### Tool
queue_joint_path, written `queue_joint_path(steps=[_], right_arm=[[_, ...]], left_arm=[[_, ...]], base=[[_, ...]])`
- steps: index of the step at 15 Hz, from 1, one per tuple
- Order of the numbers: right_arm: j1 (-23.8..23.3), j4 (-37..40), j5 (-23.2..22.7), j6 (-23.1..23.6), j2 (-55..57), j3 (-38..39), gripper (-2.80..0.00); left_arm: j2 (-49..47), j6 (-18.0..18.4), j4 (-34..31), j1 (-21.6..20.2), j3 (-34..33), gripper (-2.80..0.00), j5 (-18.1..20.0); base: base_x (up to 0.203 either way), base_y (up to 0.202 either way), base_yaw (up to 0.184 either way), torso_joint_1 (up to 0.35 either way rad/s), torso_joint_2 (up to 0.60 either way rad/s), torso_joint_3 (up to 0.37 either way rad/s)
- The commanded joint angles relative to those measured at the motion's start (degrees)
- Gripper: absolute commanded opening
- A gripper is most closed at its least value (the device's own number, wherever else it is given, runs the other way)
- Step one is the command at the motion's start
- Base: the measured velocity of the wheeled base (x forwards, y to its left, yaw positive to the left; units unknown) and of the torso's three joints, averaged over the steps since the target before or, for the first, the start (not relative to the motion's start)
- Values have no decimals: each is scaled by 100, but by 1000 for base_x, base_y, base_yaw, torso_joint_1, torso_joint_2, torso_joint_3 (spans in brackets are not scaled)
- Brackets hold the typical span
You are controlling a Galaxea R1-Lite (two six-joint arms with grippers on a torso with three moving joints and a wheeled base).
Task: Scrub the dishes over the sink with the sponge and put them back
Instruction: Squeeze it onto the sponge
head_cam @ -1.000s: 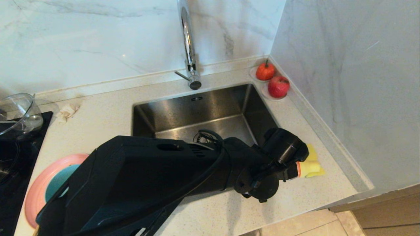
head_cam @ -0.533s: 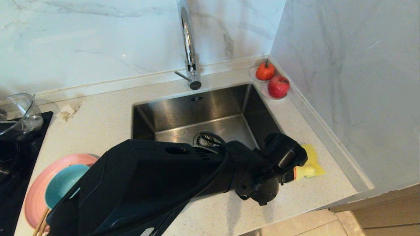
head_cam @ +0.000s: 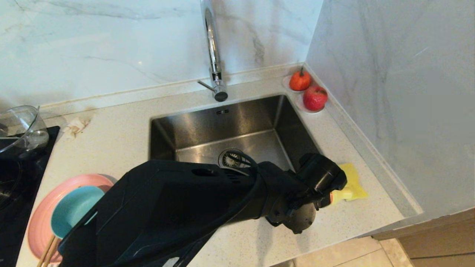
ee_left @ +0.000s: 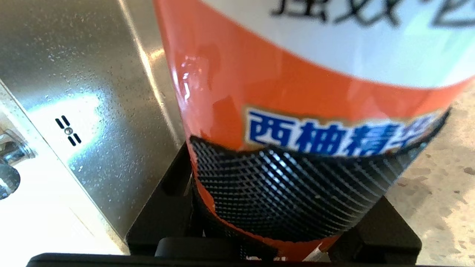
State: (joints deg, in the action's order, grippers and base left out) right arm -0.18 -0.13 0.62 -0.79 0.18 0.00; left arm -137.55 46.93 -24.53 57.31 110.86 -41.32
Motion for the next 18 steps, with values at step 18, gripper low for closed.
queue_joint_path(steps=[18], right_arm=[[1, -4, -1, 0, 0, 0, -280]], left_arm=[[-517, 236, 1657, -209, 68, -280, -383]], base=[[0, 0, 0, 0, 0, 0]])
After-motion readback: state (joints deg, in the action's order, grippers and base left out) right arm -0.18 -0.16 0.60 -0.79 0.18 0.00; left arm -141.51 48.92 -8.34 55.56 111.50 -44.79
